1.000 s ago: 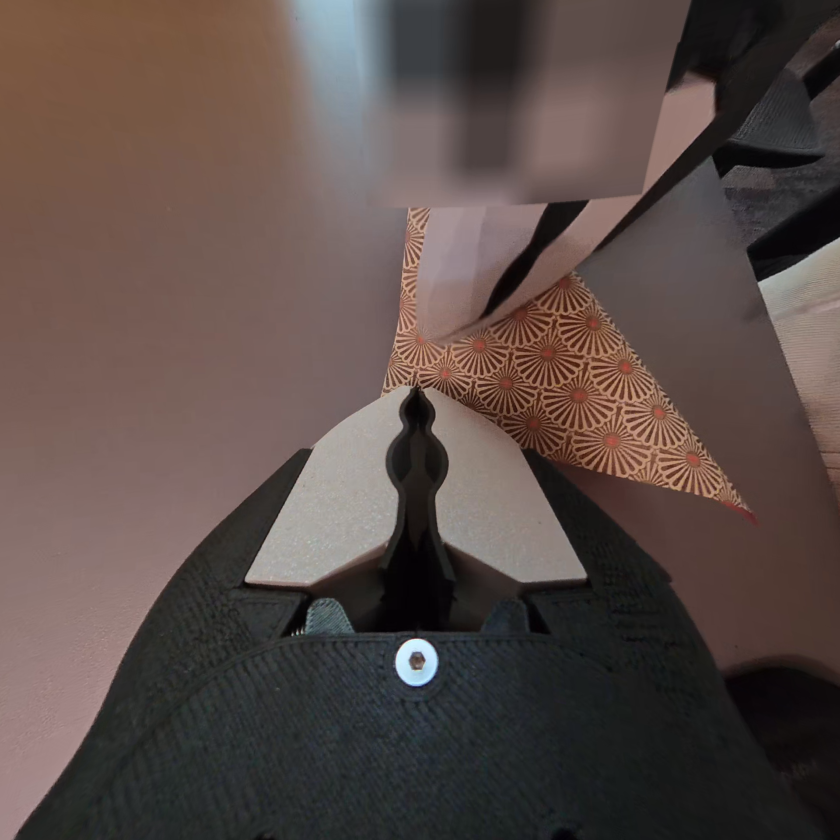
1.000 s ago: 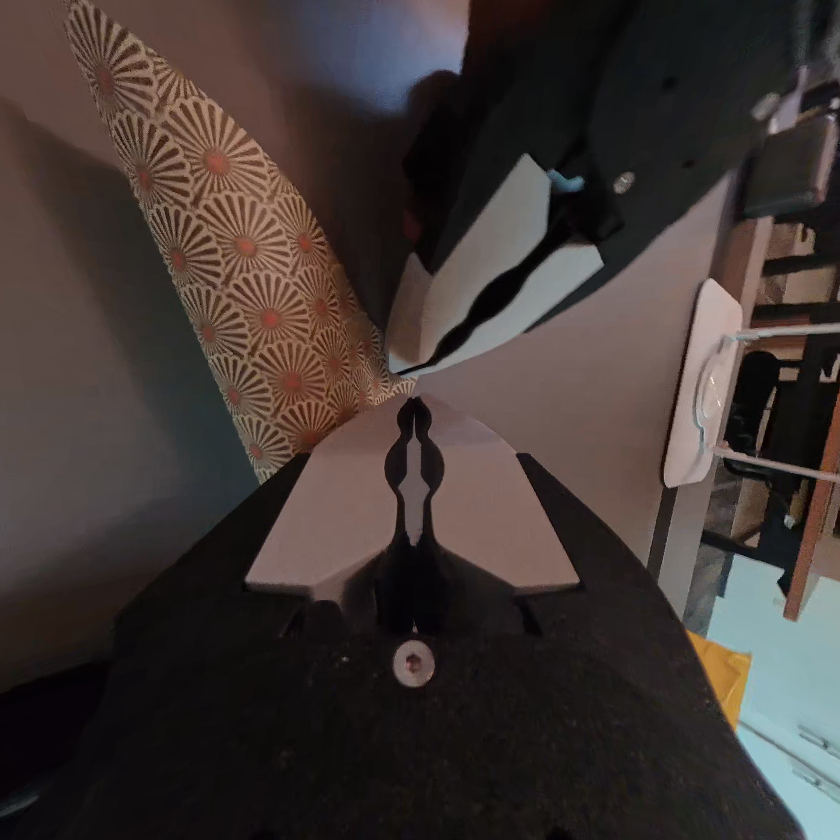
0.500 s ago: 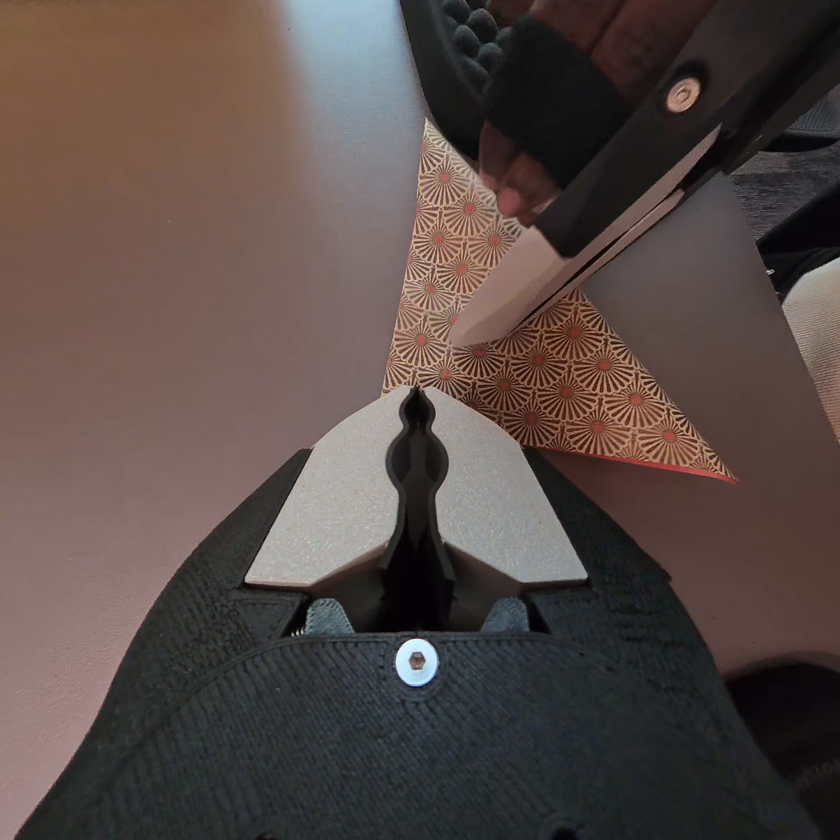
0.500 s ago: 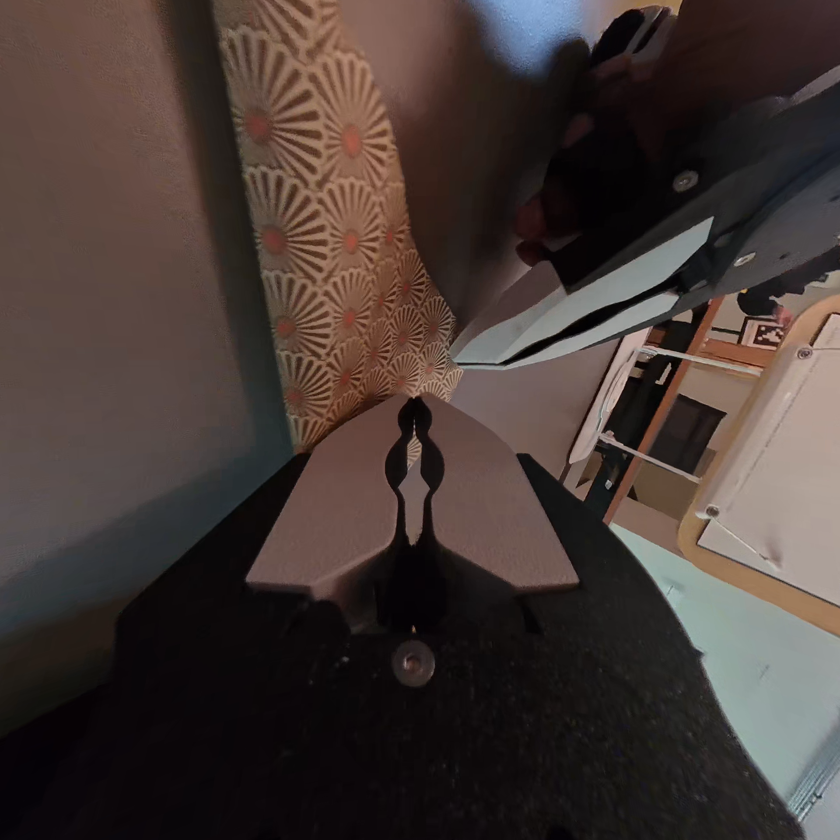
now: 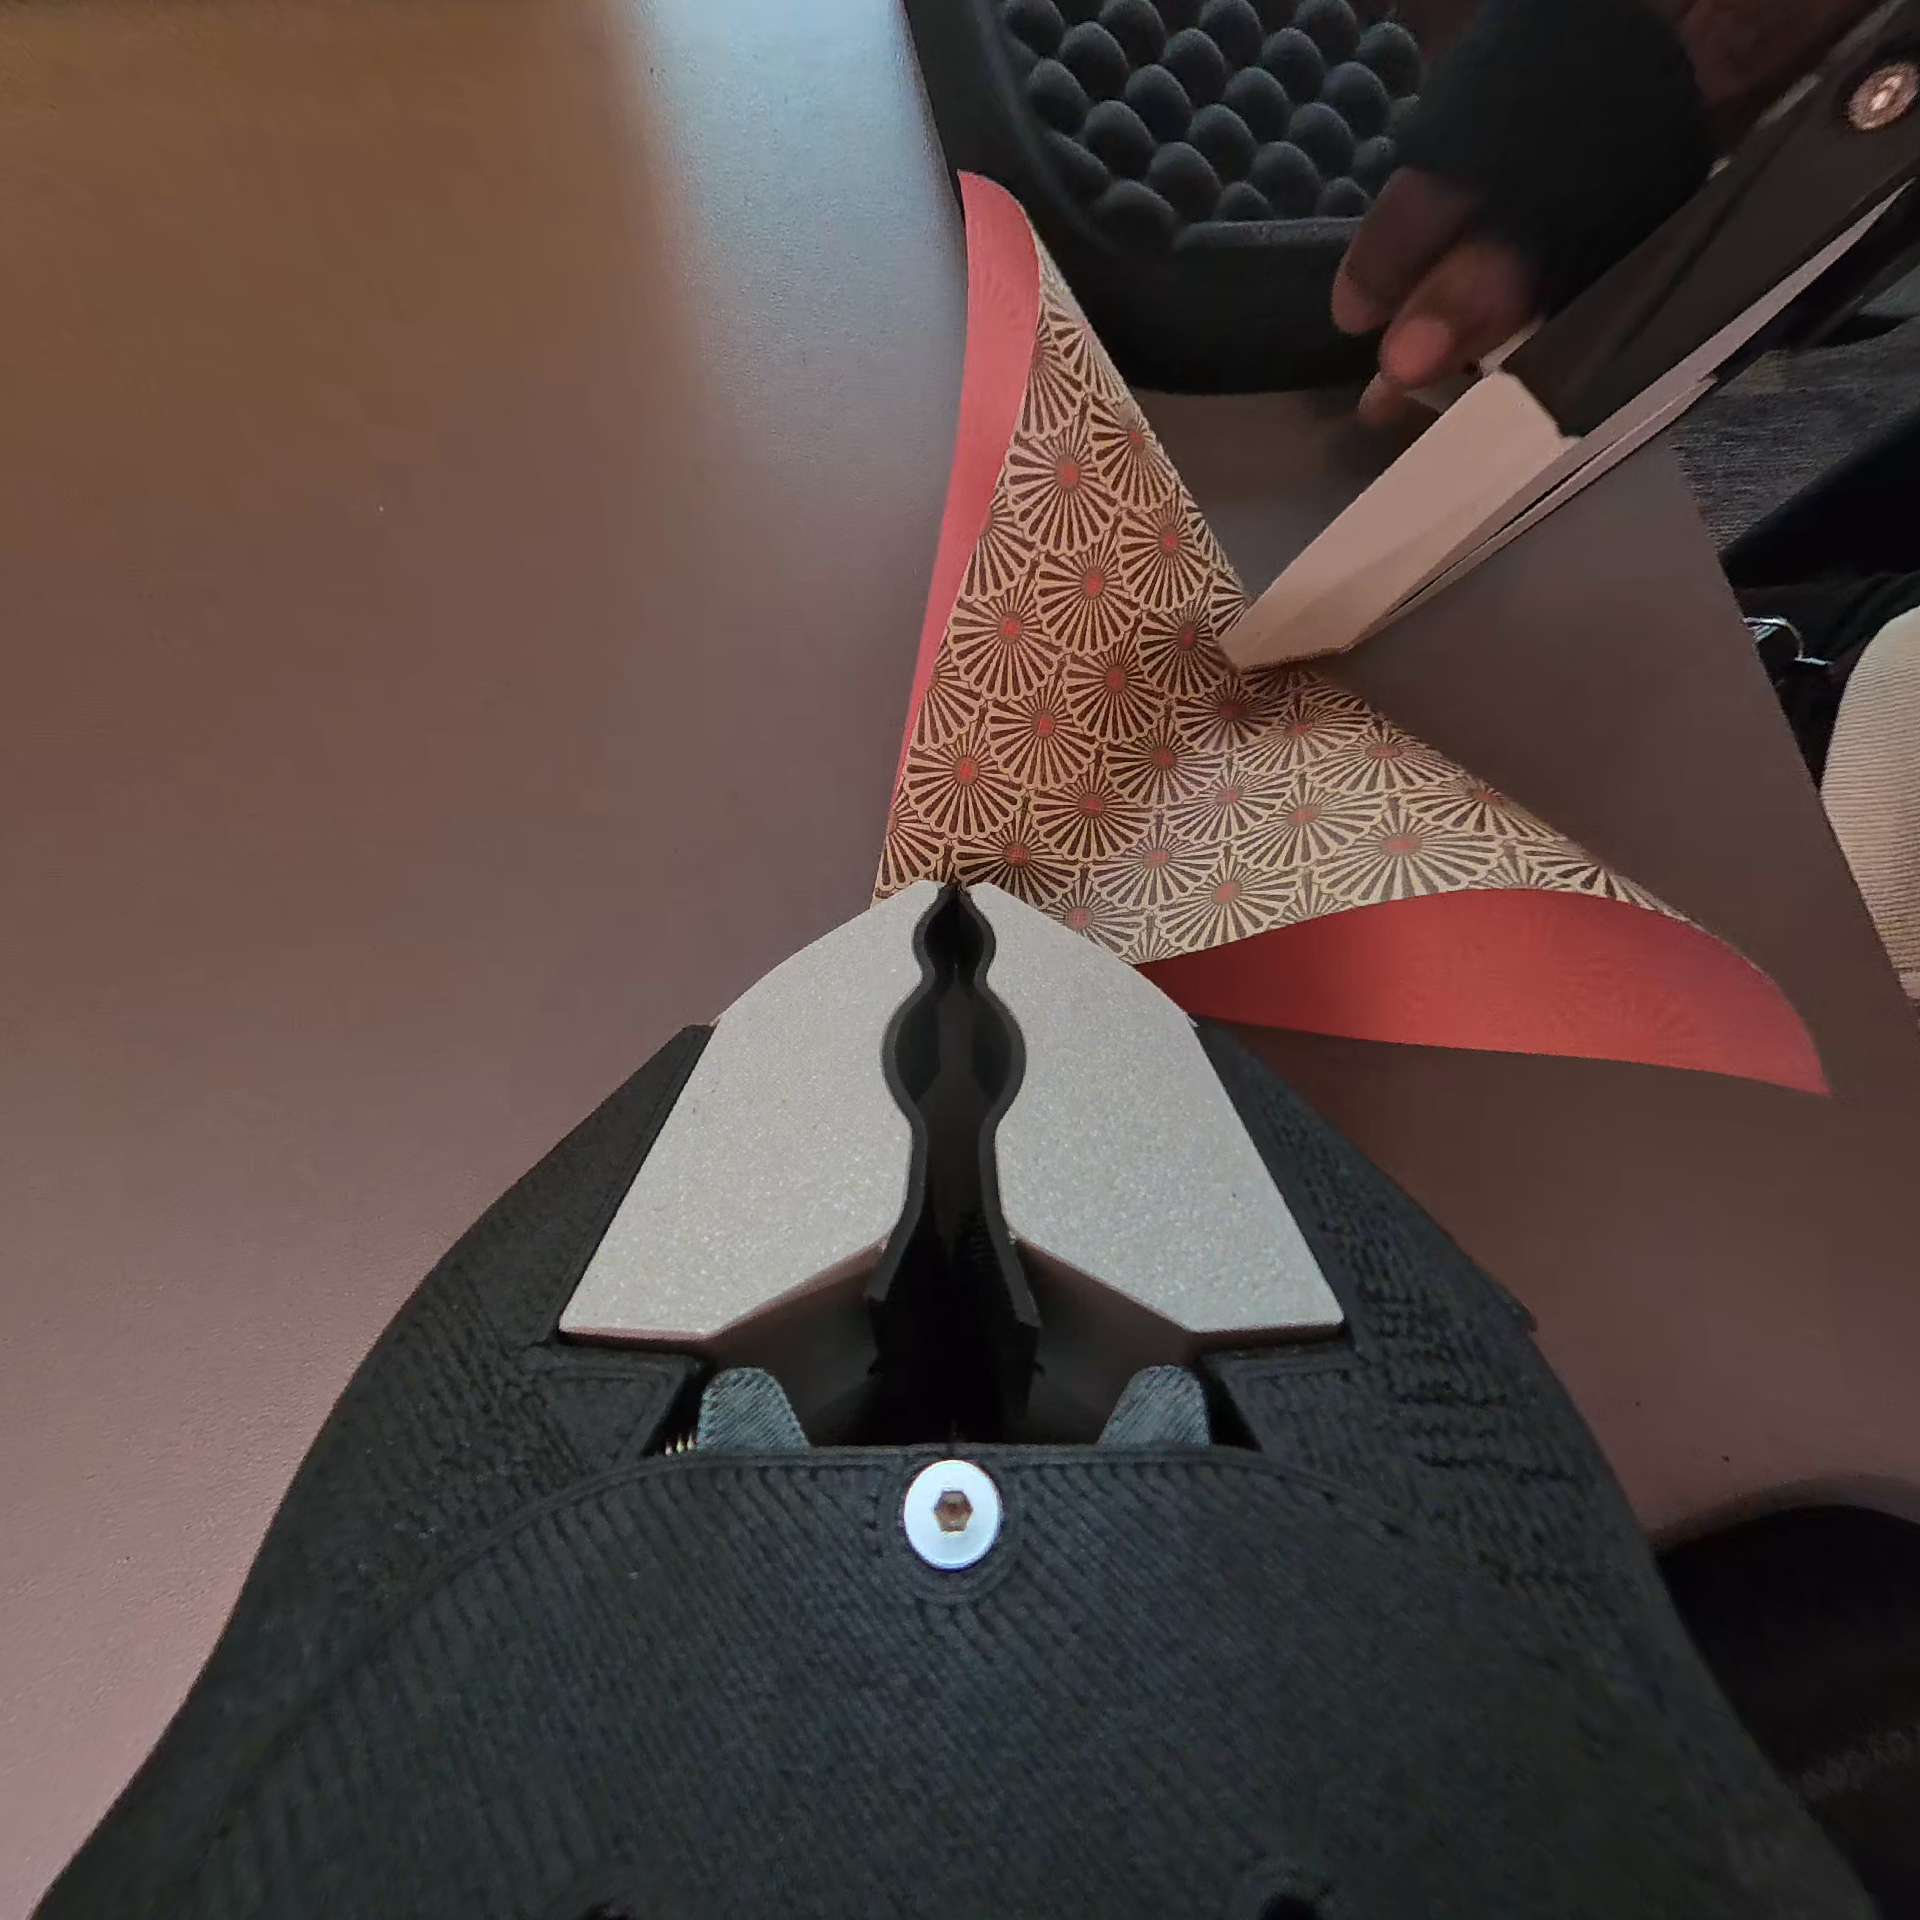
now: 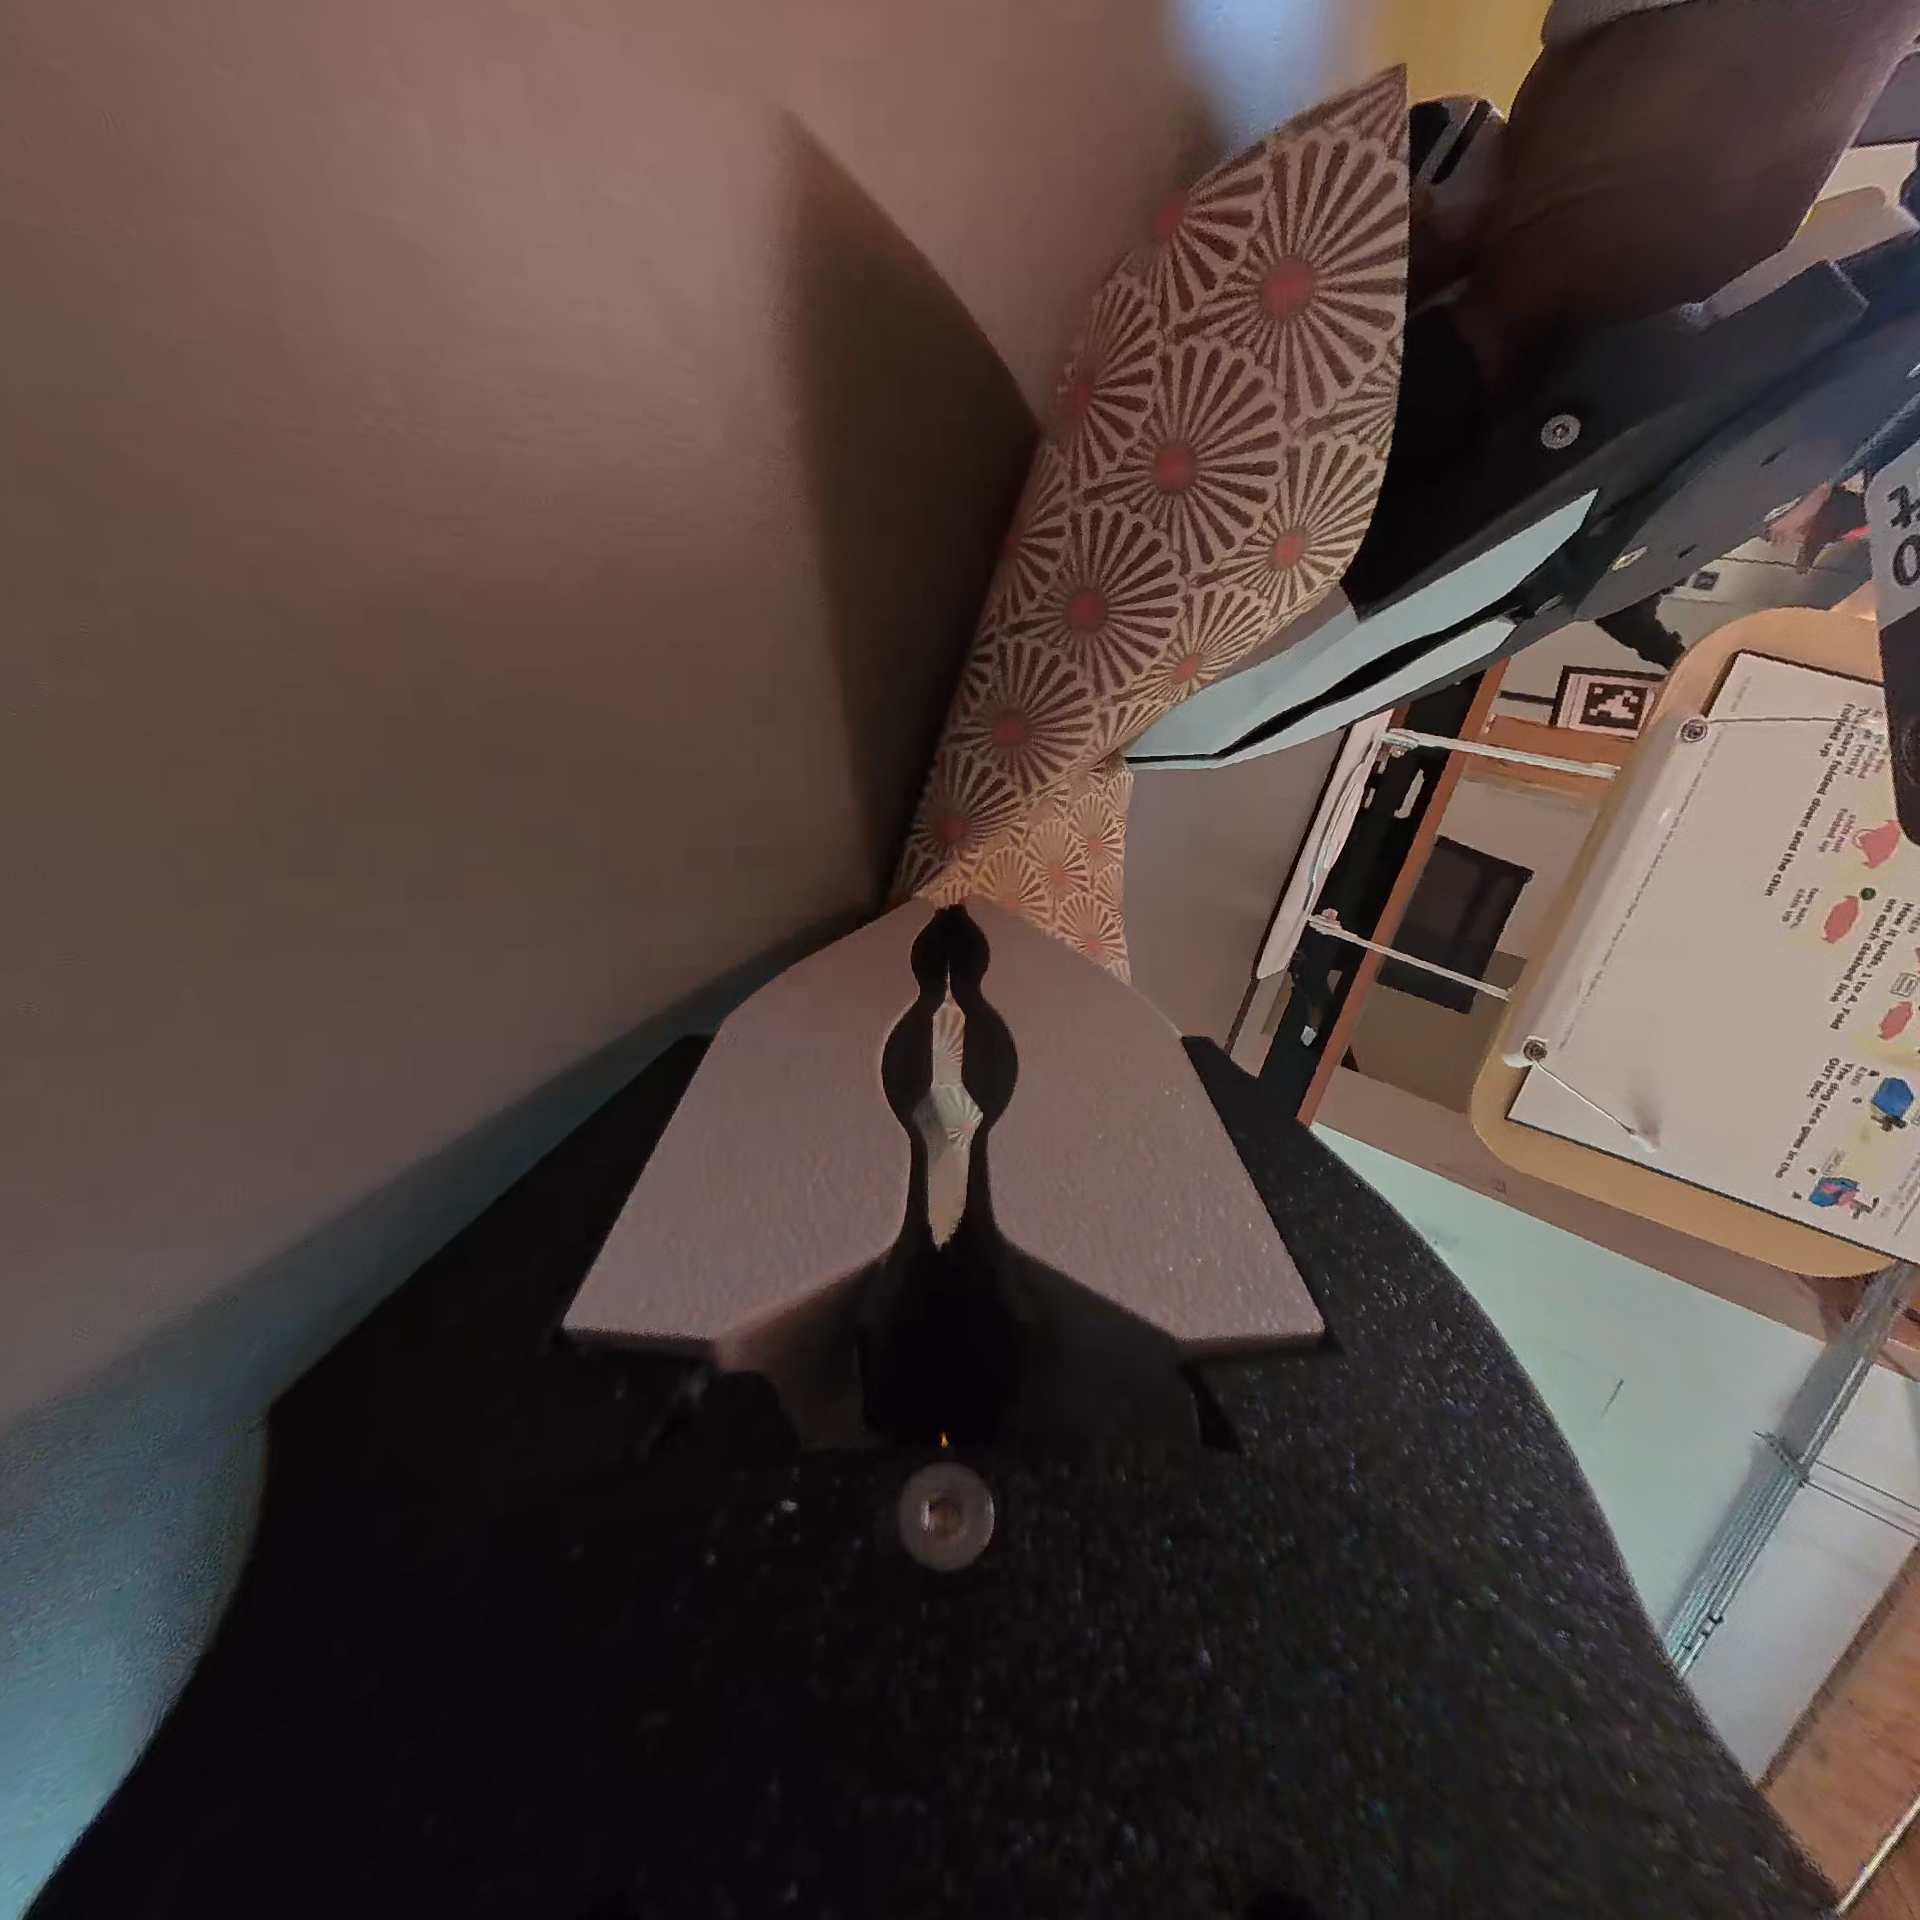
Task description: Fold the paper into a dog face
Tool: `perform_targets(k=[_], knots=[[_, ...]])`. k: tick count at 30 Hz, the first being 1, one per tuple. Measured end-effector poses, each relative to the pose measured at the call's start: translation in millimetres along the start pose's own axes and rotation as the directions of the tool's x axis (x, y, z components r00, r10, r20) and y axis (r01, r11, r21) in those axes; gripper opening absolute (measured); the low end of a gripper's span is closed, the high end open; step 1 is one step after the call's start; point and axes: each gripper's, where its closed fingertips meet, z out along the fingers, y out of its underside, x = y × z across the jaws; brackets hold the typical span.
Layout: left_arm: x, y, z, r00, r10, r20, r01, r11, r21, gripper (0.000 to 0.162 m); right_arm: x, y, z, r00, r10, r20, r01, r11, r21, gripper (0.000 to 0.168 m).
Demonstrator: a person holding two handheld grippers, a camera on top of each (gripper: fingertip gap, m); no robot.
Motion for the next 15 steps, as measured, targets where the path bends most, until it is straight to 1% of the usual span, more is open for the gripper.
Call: perform_targets(k=[4,6,7,8,9,10,12,15], knots=[[0.0,-0.1,-0.1,1.000,0.008,0.002,-0.008,1.000,-0.002,0.002,-14.6,-10.9,-20.2,0.998,0.031,0.055,-0.035,0.996,0.081,0.000],[0.0,-0.2,-0.1,1.000,0.014,0.006,-0.014,1.000,-0.005,0.002,-21.4,-14.3,-31.5,0.988,0.058,0.144,-0.078,0.987,0.139,0.000],[0.0,-0.2,-0.1,1.000,0.020,0.009,-0.020,1.000,-0.008,0.002,-11.2,-15.4,-36.5,0.987,0.110,0.115,-0.129,0.975,0.179,0.000],[0.0,-0.1,-0.1,1.000,0.025,0.010,-0.025,1.000,-0.010,0.002,4.1,-15.6,-41.4,0.989,0.139,0.055,-0.148,0.962,0.228,0.000],[0.0,-0.1,-0.1,0.999,0.030,0.012,-0.030,0.999,-0.011,0.002,18.6,-10.9,-42.8,0.988,0.153,-0.007,-0.147,0.960,0.239,0.000],[0.0,-0.2,-0.2,0.999,0.034,0.012,-0.034,0.999,-0.011,0.002,26.3,-2.5,-38.6,0.989,0.144,-0.035,-0.134,0.969,0.207,0.000],[0.0,-0.1,-0.1,0.999,0.039,0.016,-0.039,0.999,-0.017,0.001,26.7,8.8,-22.2,0.996,0.087,-0.019,-0.084,0.988,0.131,0.000],[0.0,0.0,-0.2,0.998,0.056,0.025,-0.056,0.998,-0.028,0.002,24.3,-2.6,-2.6,1.000,-0.017,-0.012,0.018,0.992,0.122,0.000]])
